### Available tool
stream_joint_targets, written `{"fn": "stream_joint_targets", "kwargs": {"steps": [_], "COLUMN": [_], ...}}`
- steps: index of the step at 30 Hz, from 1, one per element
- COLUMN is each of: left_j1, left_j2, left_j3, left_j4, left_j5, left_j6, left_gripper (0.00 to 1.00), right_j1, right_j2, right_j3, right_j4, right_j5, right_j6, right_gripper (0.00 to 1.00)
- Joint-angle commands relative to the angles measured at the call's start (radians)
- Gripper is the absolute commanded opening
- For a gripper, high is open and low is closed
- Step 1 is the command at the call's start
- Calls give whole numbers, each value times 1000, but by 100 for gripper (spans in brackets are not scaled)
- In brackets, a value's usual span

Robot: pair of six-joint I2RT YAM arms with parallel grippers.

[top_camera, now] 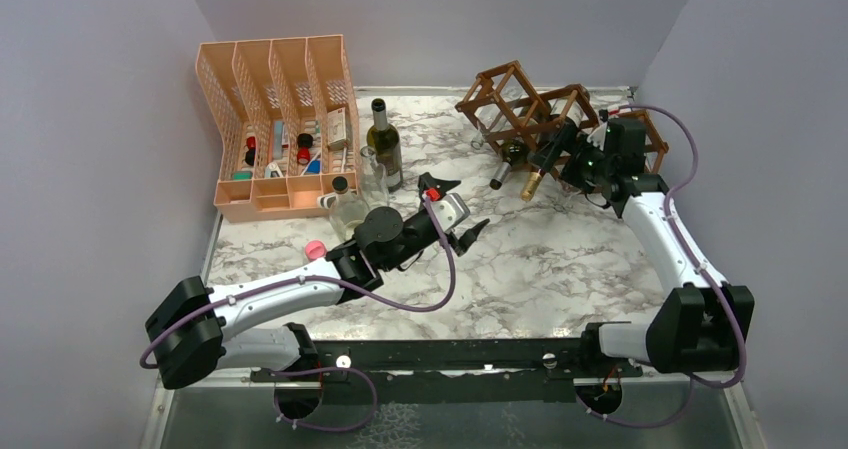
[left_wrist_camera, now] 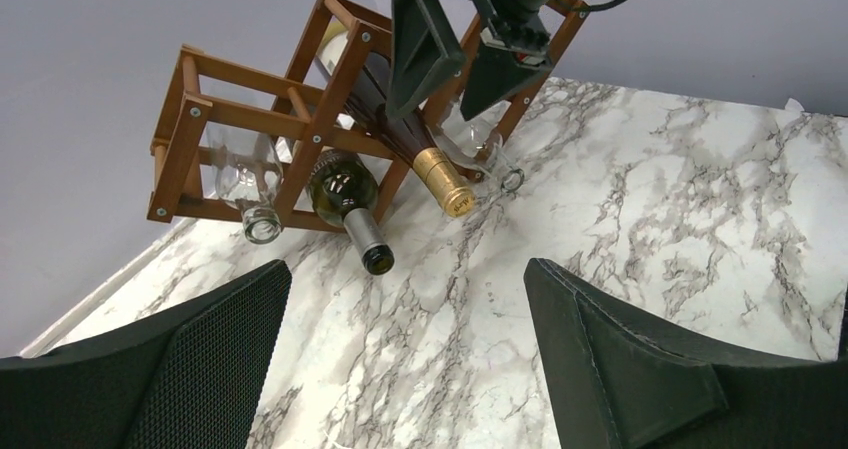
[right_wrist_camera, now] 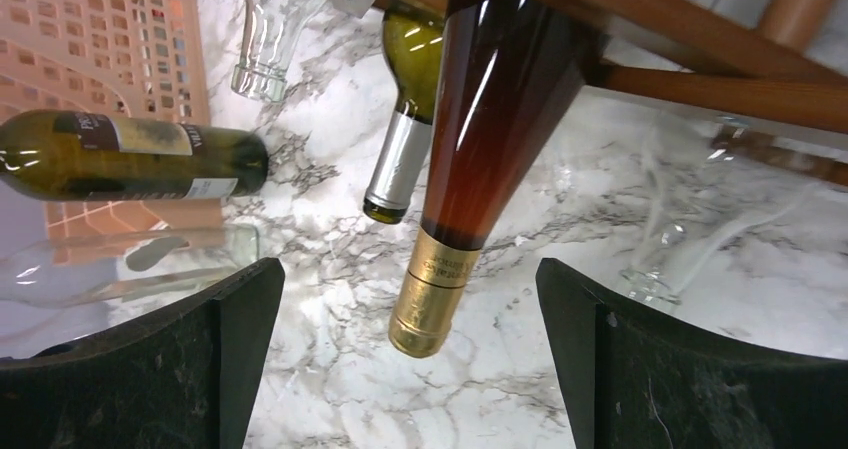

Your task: Take the wine bottle off the wine rack

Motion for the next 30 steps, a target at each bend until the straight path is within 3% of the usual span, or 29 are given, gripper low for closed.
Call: {"fn": "stream_joint_targets", "kwargs": {"steps": [1, 12, 23, 30], "left_j1": [0, 0, 5, 5], "left_j2": [12, 33, 58, 69], "left_j3": [-2, 11, 19, 23], "left_j4": [32, 33, 38, 40], "left_j5": [20, 42, 57, 82], "left_j6": [-35, -112, -139, -150], "left_gripper": [94, 94, 93, 93], "right_j1": [40, 56, 79, 115], "right_j2": [40, 34, 84, 181], "right_j3": [-26, -116, -276, -279], "right_j4": [106, 225, 520, 607], "right_j5": [-83, 107, 219, 240], "right_j6": [81, 133, 224, 258], "right_gripper": [100, 96, 83, 74]}}
